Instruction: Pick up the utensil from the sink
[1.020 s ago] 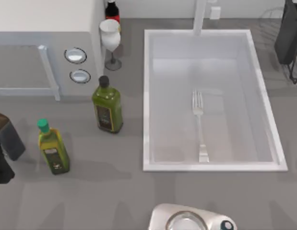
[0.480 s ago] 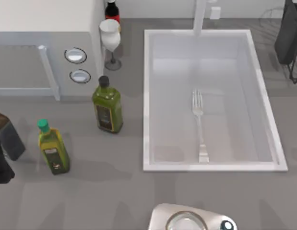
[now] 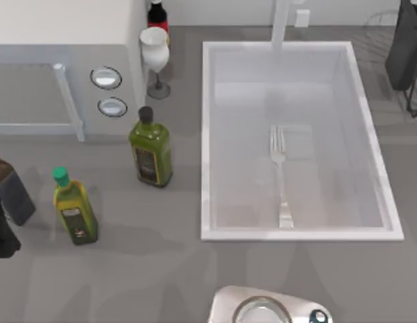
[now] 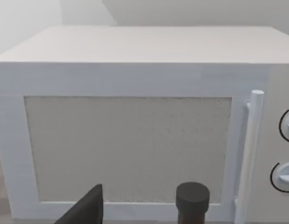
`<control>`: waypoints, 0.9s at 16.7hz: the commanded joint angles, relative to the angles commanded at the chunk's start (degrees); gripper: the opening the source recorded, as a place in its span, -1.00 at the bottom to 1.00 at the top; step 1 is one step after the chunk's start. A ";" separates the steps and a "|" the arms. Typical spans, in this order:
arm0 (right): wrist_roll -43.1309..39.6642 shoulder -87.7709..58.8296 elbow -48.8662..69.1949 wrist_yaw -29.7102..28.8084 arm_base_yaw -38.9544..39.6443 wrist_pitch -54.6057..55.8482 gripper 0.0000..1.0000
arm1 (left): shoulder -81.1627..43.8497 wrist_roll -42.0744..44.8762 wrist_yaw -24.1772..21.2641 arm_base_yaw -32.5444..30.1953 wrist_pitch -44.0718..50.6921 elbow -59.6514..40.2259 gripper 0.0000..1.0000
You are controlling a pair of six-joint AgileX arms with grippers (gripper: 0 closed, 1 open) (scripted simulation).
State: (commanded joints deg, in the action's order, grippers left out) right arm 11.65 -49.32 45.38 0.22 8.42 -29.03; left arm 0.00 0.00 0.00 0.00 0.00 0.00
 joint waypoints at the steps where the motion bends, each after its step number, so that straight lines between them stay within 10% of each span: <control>1: 1.23 -5.96 5.59 0.00 1.01 -3.37 1.00 | 0.00 0.00 0.00 0.00 0.00 0.00 1.00; 15: 12.58 -83.52 75.91 -0.45 13.78 -43.26 1.00 | 0.00 0.00 0.00 0.00 0.00 0.00 1.00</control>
State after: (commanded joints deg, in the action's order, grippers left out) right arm 24.23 -132.84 121.28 -0.23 22.21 -72.30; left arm 0.00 0.00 0.00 0.00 0.00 0.00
